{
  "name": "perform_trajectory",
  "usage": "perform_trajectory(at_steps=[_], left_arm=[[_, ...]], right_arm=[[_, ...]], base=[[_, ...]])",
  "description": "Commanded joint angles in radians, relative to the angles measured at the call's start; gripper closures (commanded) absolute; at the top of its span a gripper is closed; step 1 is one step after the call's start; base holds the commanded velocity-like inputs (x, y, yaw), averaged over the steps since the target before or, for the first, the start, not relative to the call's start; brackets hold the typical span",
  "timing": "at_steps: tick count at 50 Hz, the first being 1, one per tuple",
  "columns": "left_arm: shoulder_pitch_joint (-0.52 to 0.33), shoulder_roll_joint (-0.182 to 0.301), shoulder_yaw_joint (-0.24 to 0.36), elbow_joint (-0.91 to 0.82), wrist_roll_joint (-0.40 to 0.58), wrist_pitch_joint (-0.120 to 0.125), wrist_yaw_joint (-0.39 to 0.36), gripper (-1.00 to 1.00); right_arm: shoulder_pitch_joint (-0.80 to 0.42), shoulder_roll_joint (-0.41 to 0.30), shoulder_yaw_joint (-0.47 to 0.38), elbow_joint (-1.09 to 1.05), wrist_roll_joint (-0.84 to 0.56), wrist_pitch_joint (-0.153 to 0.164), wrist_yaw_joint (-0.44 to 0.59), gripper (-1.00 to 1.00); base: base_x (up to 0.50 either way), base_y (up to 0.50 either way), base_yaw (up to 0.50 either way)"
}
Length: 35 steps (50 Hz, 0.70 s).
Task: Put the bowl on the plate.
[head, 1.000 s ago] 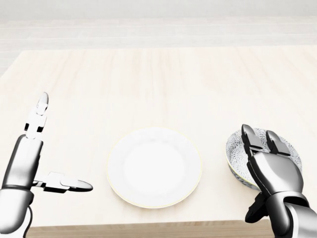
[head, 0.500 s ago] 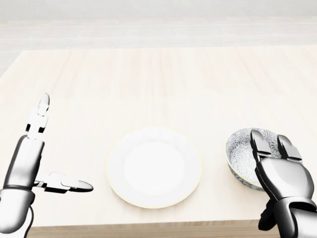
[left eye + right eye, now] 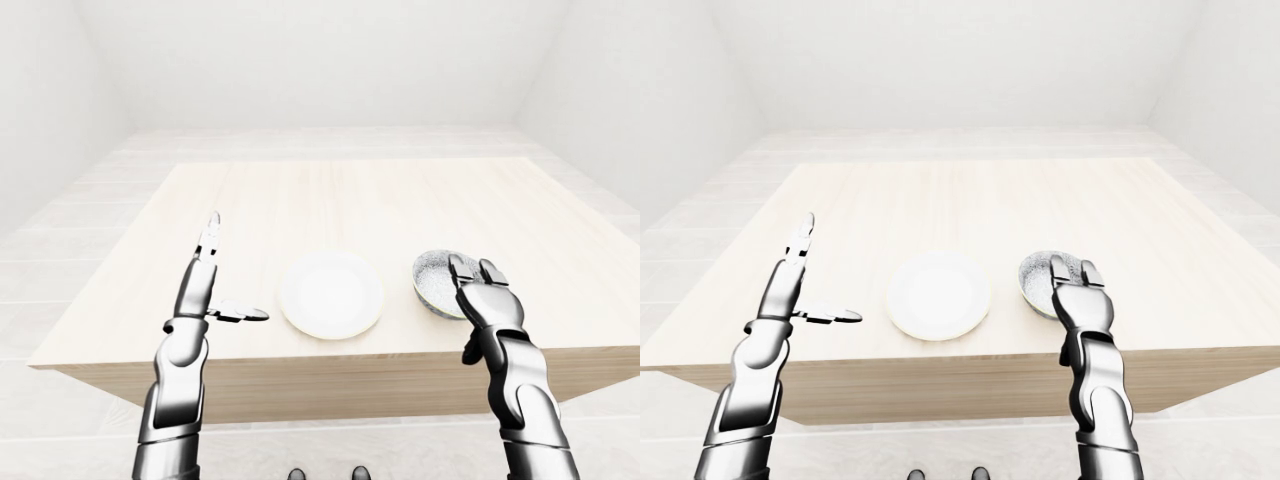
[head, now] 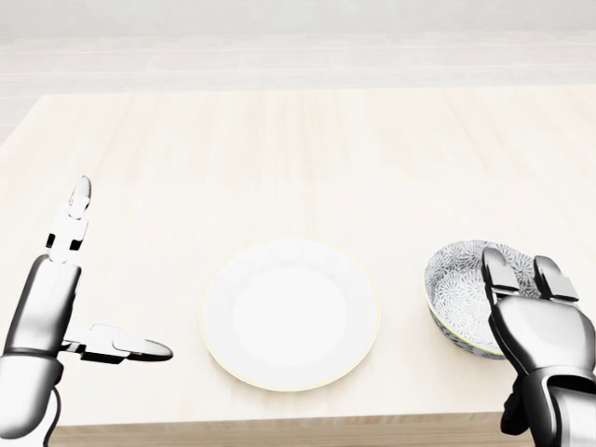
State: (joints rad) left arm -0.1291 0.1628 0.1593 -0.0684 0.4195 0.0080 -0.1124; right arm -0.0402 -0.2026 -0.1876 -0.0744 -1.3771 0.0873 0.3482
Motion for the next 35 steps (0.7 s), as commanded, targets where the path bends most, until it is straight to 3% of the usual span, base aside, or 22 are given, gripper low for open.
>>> perform_trajectory(at_steps=[1, 4, 9, 35], left_arm=[[0.005, 0.001, 0.002, 0.002, -0.001, -0.006, 0.000, -1.00], [0.004, 0.001, 0.004, -0.017, -0.001, 0.011, -0.009, -1.00], [0.004, 0.000, 0.005, -0.027, -0.001, 0.019, -0.012, -1.00], [0.010, 0.000, 0.007, -0.026, -0.001, 0.011, -0.011, -1.00]], right_arm=[[-0.005, -0.004, -0.001, 0.017, -0.016, 0.000, 0.002, -1.00], [-0.007, -0.005, -0.001, 0.020, -0.017, 0.000, 0.002, -1.00], [-0.013, -0.006, -0.001, 0.042, -0.014, 0.000, -0.008, -1.00], [-0.040, -0.009, 0.032, 0.174, 0.012, 0.000, -0.089, -1.00]], base=[[0.00, 0.00, 0.00], [0.00, 0.00, 0.00], [0.00, 0.00, 0.00], [0.00, 0.00, 0.00]])
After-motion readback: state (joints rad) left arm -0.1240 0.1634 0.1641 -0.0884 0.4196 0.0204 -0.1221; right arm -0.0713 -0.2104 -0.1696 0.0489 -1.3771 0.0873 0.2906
